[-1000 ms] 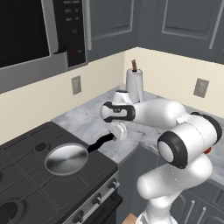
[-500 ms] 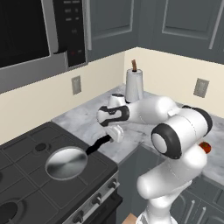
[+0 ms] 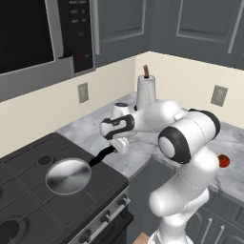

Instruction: Place the pan on the front right burner on the stove. Then place the tomato and the onion in the pan and turn on the front right burner.

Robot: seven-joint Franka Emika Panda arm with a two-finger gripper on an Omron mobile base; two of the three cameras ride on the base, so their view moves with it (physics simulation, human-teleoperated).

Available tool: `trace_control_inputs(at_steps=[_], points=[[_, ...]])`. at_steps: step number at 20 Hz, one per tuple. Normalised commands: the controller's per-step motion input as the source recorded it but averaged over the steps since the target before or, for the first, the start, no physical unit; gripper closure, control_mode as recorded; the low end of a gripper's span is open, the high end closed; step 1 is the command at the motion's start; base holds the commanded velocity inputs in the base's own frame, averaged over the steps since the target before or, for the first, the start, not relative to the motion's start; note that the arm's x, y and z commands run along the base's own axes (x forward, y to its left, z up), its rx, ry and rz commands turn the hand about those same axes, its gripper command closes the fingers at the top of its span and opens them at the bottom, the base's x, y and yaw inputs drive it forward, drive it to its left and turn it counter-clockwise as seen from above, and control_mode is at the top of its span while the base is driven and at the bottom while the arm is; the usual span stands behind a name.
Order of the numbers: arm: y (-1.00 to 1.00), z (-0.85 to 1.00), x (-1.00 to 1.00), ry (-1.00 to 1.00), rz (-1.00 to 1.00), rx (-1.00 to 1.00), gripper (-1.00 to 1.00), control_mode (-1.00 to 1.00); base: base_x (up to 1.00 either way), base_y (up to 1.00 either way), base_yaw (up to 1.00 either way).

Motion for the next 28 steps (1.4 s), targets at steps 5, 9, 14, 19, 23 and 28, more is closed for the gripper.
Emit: trace_control_inputs(at_steps=[5, 9, 14, 19, 23, 28], points=[[0.11, -0.24, 0.11, 0.00, 0.02, -0.04, 1.00, -1.00, 0.00, 0.00, 0.00], [0.02, -0.20, 0.09, 0.00, 0.03, -0.03, 1.00, -1.00, 0.00, 0.00, 0.00], [0.04, -0.09, 0.14, 0.00, 0.03, -0.02, -1.00, -1.00, 0.00, 0.00, 0.00], [0.01, 0.00, 0.04, -0.03, 0.03, 0.00, -1.00, -1.00, 0.00, 0.00, 0.00], [0.00, 0.02, 0.00, -0.06, 0.01, 0.00, -1.00, -1.00, 0.00, 0.00, 0.00], [0.00, 0.35, 0.00, -0.09, 0.00, 0.00, -1.00, -1.00, 0.00, 0.00, 0.00]])
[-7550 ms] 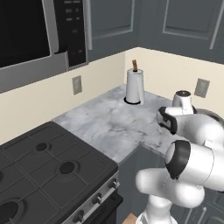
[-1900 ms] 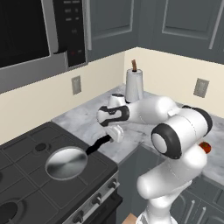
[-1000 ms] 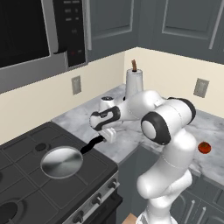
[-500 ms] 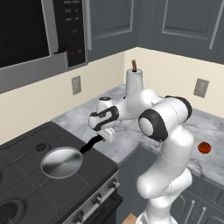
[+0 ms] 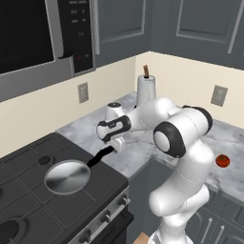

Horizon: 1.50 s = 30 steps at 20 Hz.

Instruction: Place the pan on the front right burner on the stove. Then place the tomato and the onion in the pan and turn on the front right burner.

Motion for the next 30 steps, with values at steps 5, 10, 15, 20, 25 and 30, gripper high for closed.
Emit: trace_control_inputs(at_steps=[5, 10, 15, 20, 25, 30], points=[[0.00, 0.48, -0.02, -0.10, 0.00, 0.00, -1.00, -1.00, 0.00, 0.00, 0.00], [-0.03, 0.61, -0.05, -0.01, -0.06, 0.00, -1.00, -1.00, 0.00, 0.00, 0.00], [-0.26, 0.53, -0.06, 0.00, -0.25, 0.04, -1.00, -1.00, 0.00, 0.00, 0.00], [-0.49, 0.29, -0.01, 0.03, -0.50, 0.11, -1.00, -1.00, 0.00, 0.00, 0.00], [-0.57, 0.11, 0.00, 0.10, -0.69, 0.11, -1.00, -1.00, 0.00, 0.00, 0.00], [-0.55, 0.00, 0.00, 0.09, -0.79, 0.05, -1.00, -1.00, 0.00, 0.00, 0.00]])
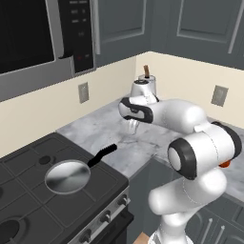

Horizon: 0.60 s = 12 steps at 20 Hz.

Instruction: Place the pan on the front right burner on the stove. Then place the tomato and the onion in the pan and turn on the front right burner.

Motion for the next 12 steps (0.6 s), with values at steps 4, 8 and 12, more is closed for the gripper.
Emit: trace_control_inputs(at_steps=[4, 8, 12], points=[[-0.45, 0.00, 0.00, 0.01, -0.83, 0.01, -1.00, -1.00, 0.00, 0.00, 0.00], [-0.52, 0.00, -0.01, 0.00, -0.77, 0.00, -1.00, -1.00, 0.00, 0.00, 0.00], [-0.52, 0.00, -0.09, -0.02, -0.69, 0.00, -1.00, -1.00, 0.00, 0.00, 0.00]])
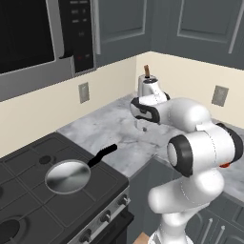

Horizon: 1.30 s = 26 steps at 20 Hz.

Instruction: Place the pan on the front right burner on the stove. Then place the tomato and the onion in the pan and turn on the front right burner.

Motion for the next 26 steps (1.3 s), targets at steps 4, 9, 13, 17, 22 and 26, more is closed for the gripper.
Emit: trace_control_inputs(at_steps=[4, 9, 13, 17, 22, 26], points=[[-0.46, 0.00, -0.02, -0.14, -0.62, 0.00, -1.00, -1.00, 0.00, 0.00, 0.00], [-0.55, 0.00, 0.00, -0.18, -0.50, 0.00, -1.00, -1.00, 0.00, 0.00, 0.00], [-0.56, 0.00, 0.00, -0.16, -0.40, 0.00, -1.00, -1.00, 0.00, 0.00, 0.00], [-0.50, 0.00, 0.09, -0.10, -0.26, 0.00, -1.00, -1.00, 0.00, 0.00, 0.00], [-0.46, 0.00, 0.10, -0.08, -0.12, 0.00, -1.00, -1.00, 0.00, 0.00, 0.00], [-0.51, -0.01, 0.05, -0.02, -0.07, 0.00, -1.00, -1.00, 0.00, 0.00, 0.00]])
